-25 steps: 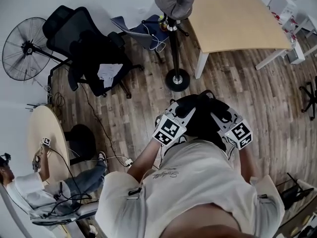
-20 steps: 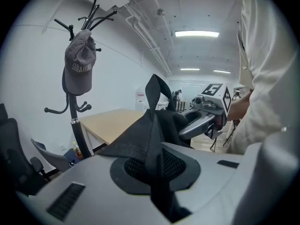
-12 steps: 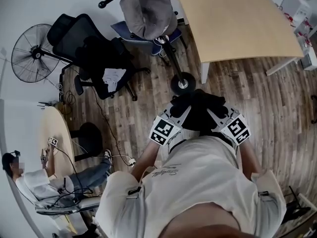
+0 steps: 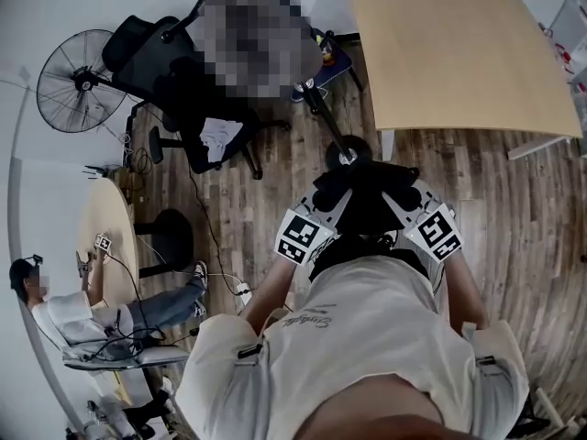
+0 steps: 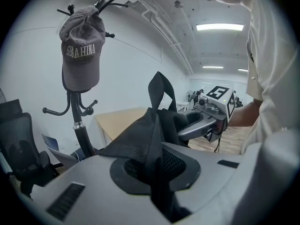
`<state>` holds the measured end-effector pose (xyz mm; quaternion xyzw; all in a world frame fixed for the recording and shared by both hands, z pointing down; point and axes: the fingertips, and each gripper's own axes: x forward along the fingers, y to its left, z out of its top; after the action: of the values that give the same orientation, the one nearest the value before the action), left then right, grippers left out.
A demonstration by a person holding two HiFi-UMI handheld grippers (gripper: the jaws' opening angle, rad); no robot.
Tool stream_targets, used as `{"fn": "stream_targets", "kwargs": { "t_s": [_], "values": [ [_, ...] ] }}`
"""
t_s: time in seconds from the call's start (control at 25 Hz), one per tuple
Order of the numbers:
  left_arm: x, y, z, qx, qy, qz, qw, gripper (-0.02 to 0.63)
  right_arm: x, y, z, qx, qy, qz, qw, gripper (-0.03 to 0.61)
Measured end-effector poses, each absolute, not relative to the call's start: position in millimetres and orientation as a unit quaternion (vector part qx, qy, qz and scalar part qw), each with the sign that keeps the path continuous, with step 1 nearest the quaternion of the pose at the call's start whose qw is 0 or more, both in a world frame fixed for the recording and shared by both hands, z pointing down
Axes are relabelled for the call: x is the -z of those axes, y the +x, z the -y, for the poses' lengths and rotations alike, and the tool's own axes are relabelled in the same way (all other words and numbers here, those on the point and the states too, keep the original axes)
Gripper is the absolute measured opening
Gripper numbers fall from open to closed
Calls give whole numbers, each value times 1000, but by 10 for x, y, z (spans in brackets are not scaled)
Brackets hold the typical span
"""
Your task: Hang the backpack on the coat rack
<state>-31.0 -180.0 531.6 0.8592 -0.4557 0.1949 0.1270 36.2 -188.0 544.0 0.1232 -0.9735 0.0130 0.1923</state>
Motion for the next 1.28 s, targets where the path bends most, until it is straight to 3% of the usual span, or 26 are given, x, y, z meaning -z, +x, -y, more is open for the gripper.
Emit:
{"fn": "stream_targets", "kwargs": {
  "t_s": [1.28],
  "values": [
    [-5777,-1614,2814,-193,814,521,171,44,-5924,-967,3076,-45,38,967,250,31]
  ]
}}
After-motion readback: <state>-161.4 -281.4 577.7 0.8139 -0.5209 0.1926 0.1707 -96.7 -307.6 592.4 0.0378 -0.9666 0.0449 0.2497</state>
